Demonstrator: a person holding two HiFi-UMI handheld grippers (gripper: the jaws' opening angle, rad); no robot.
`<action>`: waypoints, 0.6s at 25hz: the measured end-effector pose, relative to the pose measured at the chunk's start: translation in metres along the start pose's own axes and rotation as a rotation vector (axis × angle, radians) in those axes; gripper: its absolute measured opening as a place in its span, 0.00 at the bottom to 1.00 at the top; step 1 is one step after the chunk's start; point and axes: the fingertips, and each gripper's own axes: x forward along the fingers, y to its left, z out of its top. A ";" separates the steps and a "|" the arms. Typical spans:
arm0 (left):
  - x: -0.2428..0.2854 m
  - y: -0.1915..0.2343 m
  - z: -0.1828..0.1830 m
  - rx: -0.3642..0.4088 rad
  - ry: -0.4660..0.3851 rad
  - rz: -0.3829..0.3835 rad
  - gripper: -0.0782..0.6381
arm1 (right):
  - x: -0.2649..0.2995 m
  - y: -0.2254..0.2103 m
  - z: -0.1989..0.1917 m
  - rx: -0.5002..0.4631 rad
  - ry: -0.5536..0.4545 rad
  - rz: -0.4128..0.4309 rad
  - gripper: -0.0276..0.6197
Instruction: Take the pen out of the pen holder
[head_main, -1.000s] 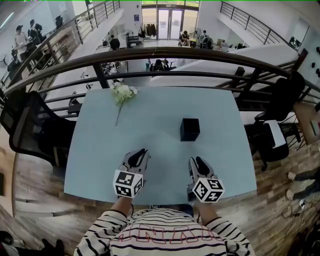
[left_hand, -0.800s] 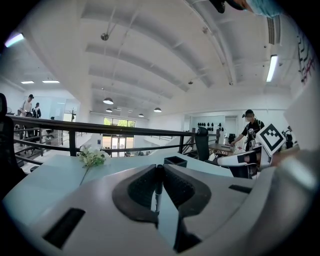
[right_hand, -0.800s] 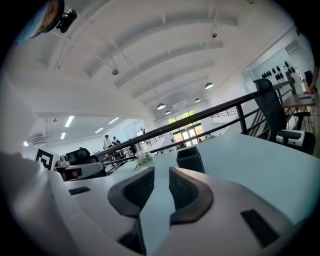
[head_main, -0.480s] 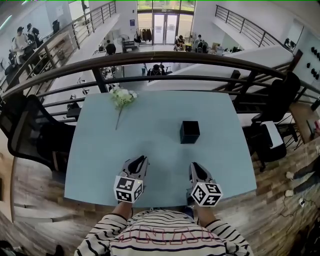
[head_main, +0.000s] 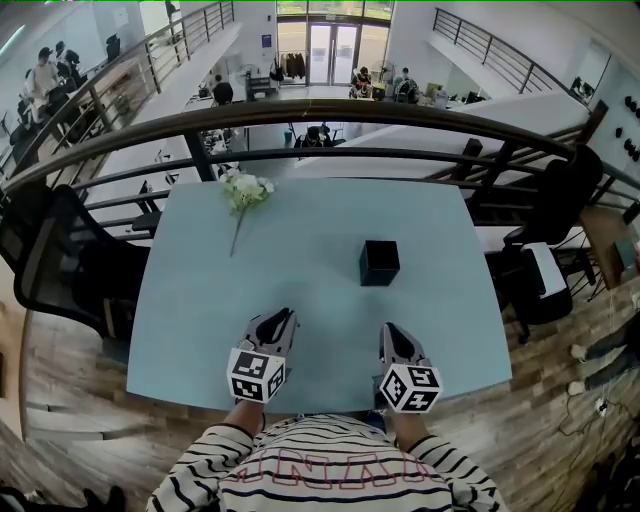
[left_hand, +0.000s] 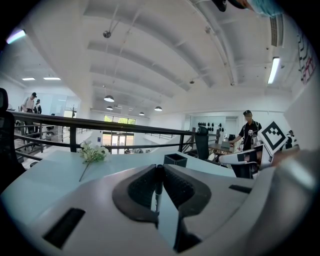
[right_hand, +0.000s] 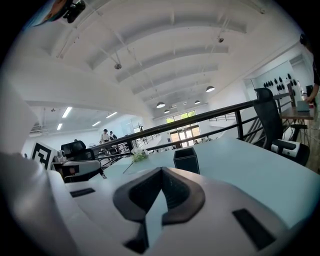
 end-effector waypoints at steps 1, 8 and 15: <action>0.001 -0.001 0.000 0.000 0.000 -0.001 0.19 | 0.000 -0.001 0.001 -0.004 0.002 0.001 0.08; 0.014 -0.009 0.001 0.002 0.003 -0.008 0.19 | 0.006 -0.009 0.003 -0.035 0.016 0.006 0.08; 0.019 -0.016 0.007 0.001 0.003 0.000 0.19 | 0.005 -0.008 0.012 -0.042 0.011 0.039 0.08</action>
